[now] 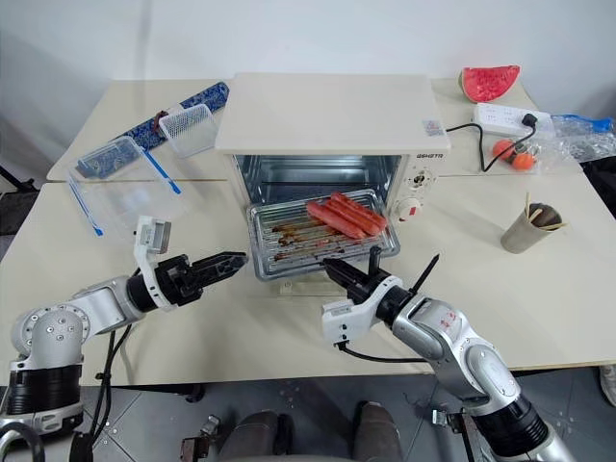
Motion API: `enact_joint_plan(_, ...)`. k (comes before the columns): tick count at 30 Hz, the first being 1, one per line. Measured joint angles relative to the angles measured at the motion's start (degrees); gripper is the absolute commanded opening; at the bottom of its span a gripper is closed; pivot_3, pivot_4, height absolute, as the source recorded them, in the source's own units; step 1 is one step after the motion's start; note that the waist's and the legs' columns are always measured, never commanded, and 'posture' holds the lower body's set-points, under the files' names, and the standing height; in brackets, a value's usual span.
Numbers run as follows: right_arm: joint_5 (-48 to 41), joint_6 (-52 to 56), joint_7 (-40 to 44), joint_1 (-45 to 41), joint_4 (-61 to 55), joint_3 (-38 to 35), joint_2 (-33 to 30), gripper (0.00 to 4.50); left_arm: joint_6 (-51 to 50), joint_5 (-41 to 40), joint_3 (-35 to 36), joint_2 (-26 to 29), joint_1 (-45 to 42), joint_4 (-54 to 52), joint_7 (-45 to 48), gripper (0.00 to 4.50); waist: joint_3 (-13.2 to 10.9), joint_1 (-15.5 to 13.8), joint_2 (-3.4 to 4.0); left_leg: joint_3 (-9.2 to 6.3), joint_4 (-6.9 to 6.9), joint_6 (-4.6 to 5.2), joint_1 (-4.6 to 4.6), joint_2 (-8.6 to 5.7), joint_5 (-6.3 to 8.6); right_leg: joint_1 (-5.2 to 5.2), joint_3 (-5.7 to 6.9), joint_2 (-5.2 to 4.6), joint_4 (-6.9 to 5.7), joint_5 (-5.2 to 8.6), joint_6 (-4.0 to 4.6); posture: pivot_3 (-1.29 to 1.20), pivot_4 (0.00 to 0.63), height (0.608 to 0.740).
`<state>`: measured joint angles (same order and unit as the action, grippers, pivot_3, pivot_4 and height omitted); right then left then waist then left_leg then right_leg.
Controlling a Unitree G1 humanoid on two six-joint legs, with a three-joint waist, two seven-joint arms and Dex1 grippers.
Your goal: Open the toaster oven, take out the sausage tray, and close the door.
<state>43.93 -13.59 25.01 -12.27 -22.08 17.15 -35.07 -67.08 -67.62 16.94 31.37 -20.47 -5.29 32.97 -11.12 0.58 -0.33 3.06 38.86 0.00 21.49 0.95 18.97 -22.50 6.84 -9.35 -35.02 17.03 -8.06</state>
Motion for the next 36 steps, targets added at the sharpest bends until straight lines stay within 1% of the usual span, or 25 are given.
enact_joint_plan(4,-1.4,-1.9,1.0,0.2,-0.4,-0.1,-1.1,0.01,-5.8,-4.9,0.7,-2.0,-2.3,3.4,-6.7,4.50,0.0,-0.4,0.00,-0.03,0.07,0.00,-0.01,0.00,0.00,0.03,-0.03,0.00,-0.03,0.00,0.00,0.00,0.150,0.740)
enact_joint_plan(8,-3.0,-3.6,1.8,0.2,-0.9,-0.6,-2.1,0.01,-8.4,-9.9,2.5,-5.5,-3.4,5.7,-14.4,4.50,0.0,-0.5,-0.01,-0.05,0.11,0.00,-0.01,-0.01,0.00,0.05,-0.04,0.00,-0.03,0.00,0.00,0.00,0.150,0.740)
enact_joint_plan(11,-4.0,-4.9,2.1,0.2,-1.0,-1.6,-2.6,0.00,-9.1,-13.9,3.2,-6.9,-3.6,6.5,-19.6,3.95,0.0,-0.5,-0.02,-0.05,0.12,0.00,-0.01,-0.01,0.00,0.06,-0.05,0.00,-0.03,0.00,0.00,0.00,0.150,0.740)
enact_joint_plan(16,-4.9,-6.1,3.0,0.2,-1.0,-1.9,-3.0,0.00,-9.7,-20.9,2.8,-7.9,-3.2,6.6,-26.9,2.40,0.0,-0.5,-0.02,-0.06,0.12,0.00,-0.01,-0.01,0.00,0.06,-0.06,0.00,-0.03,0.00,0.00,0.00,0.150,0.740)
enact_joint_plan(19,-5.2,-6.7,3.2,-0.1,-0.9,-1.9,-3.0,0.00,-9.4,-25.2,2.0,-7.9,-2.2,6.6,-30.4,1.57,0.0,-0.5,-0.02,-0.05,0.13,0.00,-0.02,-0.01,0.00,0.06,-0.08,0.00,-0.03,0.00,0.00,0.00,0.150,0.740)
enact_joint_plan(22,-6.5,-7.0,4.2,-0.7,-0.9,-1.9,-3.0,0.00,-7.8,-28.7,0.9,-7.8,-1.5,6.9,-34.1,0.59,0.0,-0.6,-0.02,-0.05,0.15,0.00,-0.03,-0.01,0.00,0.08,-0.08,0.00,-0.03,0.00,0.00,0.00,0.150,0.740)
enact_joint_plan(24,-7.5,-7.4,4.6,-0.7,-0.9,-2.1,-3.2,0.00,-6.4,-30.8,0.2,-7.6,-1.2,7.2,-36.7,0.02,0.0,-0.7,-0.03,-0.06,0.16,0.00,-0.02,-0.03,0.00,0.10,-0.09,-0.01,-0.01,0.00,0.00,0.00,0.150,0.740)
enact_joint_plan(28,-9.4,-8.1,5.7,-0.7,-1.0,-2.5,-4.6,0.00,-3.8,-36.7,-2.0,-7.4,0.6,7.4,-41.1,0.02,0.0,-0.6,-0.04,-0.06,0.16,0.00,-0.07,-0.03,0.00,0.13,-0.15,0.00,-0.01,0.00,0.00,0.00,0.150,0.740)
enact_joint_plan(32,-13.0,-8.4,7.9,-0.8,-0.7,-2.7,-4.8,0.00,-1.3,-41.5,-4.0,-5.8,2.8,5.7,-43.7,0.02,0.0,-0.6,-0.04,-0.04,0.16,0.00,-0.11,-0.03,0.00,0.14,-0.18,0.00,-0.02,0.00,0.00,0.00,0.150,0.740)
enact_joint_plan(34,-15.2,-7.9,8.9,-1.0,-0.7,-2.9,-4.8,0.54,-0.5,-42.4,-4.0,-6.2,3.6,5.3,-44.3,0.00,0.0,-0.6,-0.04,-0.02,0.17,0.00,-0.12,-0.03,0.00,0.17,-0.18,0.00,0.01,0.00,0.00,0.00,0.150,0.740)
enact_joint_plan(36,-19.2,-7.2,10.3,-1.0,-0.7,-3.7,-4.8,1.05,0.8,-43.0,-3.6,-6.8,5.4,4.1,-44.8,0.00,0.0,-0.6,-0.04,-0.02,0.17,0.01,-0.14,-0.03,0.00,0.19,-0.18,0.00,0.02,0.00,0.00,0.00,0.150,0.740)
